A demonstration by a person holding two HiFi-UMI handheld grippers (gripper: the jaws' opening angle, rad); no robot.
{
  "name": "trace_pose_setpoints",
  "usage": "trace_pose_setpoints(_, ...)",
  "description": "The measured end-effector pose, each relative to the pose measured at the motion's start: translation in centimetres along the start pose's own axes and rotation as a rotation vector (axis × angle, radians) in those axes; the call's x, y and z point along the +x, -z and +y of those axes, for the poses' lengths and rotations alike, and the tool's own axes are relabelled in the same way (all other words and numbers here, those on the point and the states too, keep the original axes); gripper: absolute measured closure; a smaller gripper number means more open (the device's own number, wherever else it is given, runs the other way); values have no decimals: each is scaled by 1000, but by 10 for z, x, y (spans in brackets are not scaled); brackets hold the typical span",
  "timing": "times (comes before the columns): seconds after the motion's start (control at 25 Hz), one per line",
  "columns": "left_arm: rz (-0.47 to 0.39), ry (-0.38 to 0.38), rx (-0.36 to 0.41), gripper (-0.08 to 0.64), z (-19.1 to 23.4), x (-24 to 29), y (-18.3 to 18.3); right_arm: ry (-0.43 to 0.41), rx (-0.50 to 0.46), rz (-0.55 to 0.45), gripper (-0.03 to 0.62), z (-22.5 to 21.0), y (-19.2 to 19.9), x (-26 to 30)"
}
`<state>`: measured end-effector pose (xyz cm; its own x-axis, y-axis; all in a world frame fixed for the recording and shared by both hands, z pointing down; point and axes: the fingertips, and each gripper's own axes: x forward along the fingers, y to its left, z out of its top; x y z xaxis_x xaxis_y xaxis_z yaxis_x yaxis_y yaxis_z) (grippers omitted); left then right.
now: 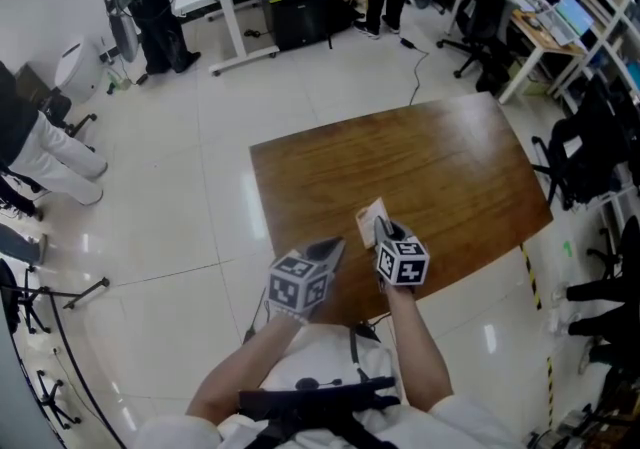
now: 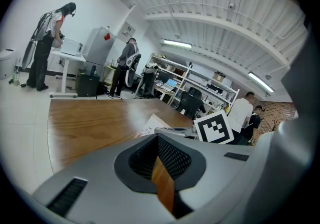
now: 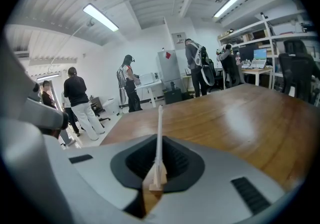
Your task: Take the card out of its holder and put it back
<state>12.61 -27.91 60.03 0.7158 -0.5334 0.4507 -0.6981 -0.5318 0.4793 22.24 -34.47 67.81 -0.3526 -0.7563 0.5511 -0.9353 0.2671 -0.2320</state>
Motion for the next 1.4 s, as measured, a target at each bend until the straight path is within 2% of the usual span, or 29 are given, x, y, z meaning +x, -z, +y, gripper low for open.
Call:
trace_pose_setpoints(0.76,-7,16,15,571,-8,-14,-4,30,-43,-140,568,5,-60,-45)
trace_pose_setpoints(1.08,-19,27,26,571,-17,-28,-4,29,0,-218,569,11,-83,-83)
trace_pose_setpoints(1.4,-49,33,42,571,-19,-57,-4,40,56,-302,569,37,-92,-140)
